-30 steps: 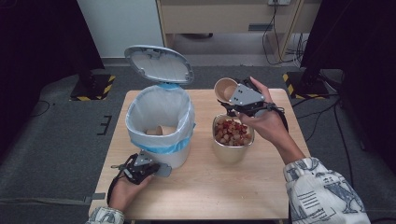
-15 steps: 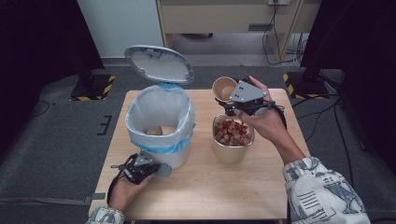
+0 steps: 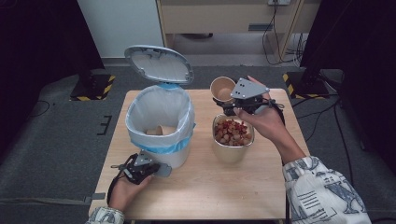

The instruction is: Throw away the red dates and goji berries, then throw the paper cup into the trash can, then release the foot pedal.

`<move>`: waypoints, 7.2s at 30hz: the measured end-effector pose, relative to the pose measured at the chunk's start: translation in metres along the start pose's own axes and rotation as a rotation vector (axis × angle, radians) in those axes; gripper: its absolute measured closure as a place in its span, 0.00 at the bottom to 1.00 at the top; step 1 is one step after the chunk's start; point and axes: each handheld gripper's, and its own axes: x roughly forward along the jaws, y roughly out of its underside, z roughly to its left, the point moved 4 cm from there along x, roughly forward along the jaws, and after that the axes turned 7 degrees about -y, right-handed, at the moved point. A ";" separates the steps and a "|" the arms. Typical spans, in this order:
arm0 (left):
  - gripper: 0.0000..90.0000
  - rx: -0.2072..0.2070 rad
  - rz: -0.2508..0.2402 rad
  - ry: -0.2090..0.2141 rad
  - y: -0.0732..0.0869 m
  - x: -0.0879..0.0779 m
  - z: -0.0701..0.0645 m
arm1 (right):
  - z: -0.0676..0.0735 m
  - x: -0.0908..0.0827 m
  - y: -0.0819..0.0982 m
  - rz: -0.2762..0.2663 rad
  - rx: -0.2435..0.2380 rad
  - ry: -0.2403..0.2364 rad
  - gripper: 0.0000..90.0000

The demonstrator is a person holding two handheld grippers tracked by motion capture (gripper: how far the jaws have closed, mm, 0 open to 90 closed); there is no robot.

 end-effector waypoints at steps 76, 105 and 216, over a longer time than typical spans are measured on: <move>1.00 -0.011 -0.007 0.003 0.000 0.000 0.001 | 0.019 0.039 -0.086 -0.111 0.213 -0.214 0.30; 1.00 -0.010 -0.006 0.003 0.000 0.000 0.001 | 0.041 0.086 -0.087 -0.107 0.260 -0.286 0.30; 0.93 -0.019 -0.018 0.010 0.001 -0.001 0.001 | -0.020 0.017 0.005 0.020 0.510 -0.100 0.09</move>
